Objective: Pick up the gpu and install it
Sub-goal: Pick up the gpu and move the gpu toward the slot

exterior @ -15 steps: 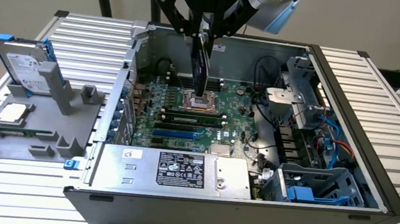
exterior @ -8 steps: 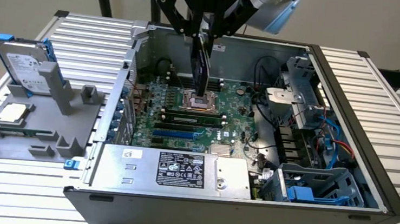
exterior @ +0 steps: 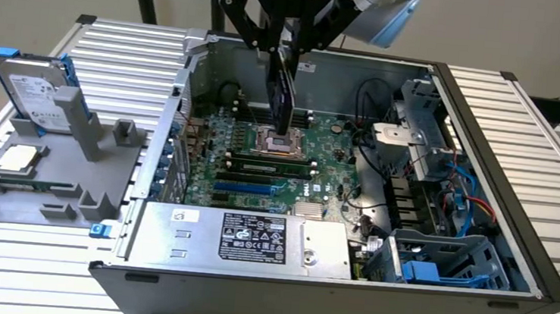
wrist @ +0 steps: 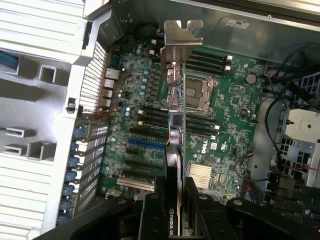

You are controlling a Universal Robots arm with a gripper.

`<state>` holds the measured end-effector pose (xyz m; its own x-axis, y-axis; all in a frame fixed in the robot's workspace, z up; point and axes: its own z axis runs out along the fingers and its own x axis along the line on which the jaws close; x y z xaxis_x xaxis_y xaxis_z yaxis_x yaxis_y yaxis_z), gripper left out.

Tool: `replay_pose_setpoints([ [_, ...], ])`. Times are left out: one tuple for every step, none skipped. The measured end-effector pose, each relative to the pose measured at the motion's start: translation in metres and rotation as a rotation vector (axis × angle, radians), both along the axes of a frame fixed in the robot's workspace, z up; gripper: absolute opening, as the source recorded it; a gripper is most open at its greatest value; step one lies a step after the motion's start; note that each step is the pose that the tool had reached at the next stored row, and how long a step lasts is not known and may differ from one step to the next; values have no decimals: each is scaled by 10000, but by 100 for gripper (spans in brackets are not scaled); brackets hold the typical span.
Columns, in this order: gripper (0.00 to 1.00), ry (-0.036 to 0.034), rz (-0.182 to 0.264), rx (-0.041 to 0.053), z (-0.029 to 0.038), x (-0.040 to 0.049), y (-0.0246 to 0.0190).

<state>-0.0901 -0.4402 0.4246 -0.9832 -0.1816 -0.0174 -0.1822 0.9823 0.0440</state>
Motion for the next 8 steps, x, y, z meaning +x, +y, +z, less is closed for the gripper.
replay_pose_setpoints([
  [0,0,37,0,0,0,0],
  [0,0,75,0,0,0,0],
  [0,0,111,0,0,0,0],
  [0,0,151,0,0,0,0],
  [0,0,189,0,0,0,0],
  [0,1,228,0,0,0,0],
  [0,0,266,0,0,0,0],
  [0,0,302,0,0,0,0],
])
